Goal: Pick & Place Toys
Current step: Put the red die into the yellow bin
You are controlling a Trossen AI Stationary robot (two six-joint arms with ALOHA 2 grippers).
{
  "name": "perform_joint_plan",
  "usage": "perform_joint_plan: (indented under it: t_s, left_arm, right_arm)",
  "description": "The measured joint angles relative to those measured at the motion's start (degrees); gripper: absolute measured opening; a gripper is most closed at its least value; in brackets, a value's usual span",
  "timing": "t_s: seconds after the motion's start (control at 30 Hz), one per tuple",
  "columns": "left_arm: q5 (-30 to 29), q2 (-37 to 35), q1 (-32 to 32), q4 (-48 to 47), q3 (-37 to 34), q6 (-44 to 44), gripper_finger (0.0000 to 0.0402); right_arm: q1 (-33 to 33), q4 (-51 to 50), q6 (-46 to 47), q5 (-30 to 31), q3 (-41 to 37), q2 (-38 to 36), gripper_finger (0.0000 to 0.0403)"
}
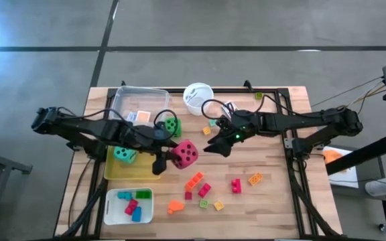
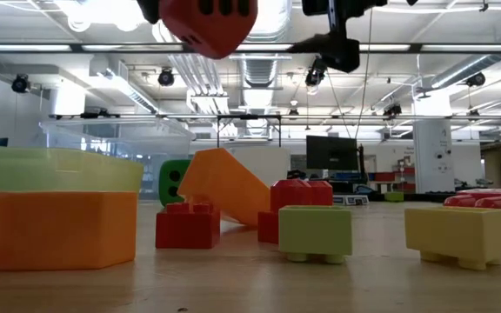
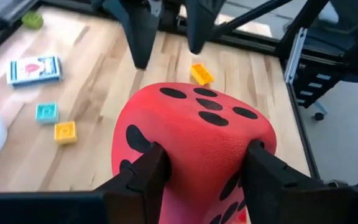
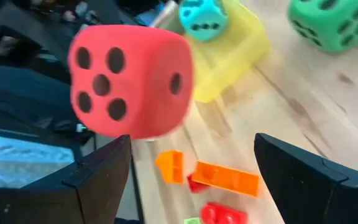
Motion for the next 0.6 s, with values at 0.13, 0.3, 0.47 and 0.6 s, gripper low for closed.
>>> perform_joint_plan:
  t_s: [0.13, 0.3, 0.47, 0.6]
  left_arm:
    - [0.0, -0.9, 0.0, -6.4, 0.0, -4.1, 0.0147]
    - [-0.3, -2.2, 0.0, -18.2, 0.0, -8.9, 0.0132]
    - [-1.0, -2.9, -0.1, -31.7, 0.0, -12.6, 0.0132]
    - [-2.9, -2.2, -0.1, -38.7, 0.0, -13.8, 0.013]
  right_arm:
    - [0.0, -2.4, -0.2, 0.1, -0.2, 0.0, 0.033]
    - [0.0, -4.5, -1.3, 0.0, -0.2, 0.0, 0.033]
    - [-0.2, -5.7, -1.8, 0.0, -0.3, 0.0, 0.033]
    - [-0.3, -6.0, -2.8, 0.0, -0.3, 0.0, 0.033]
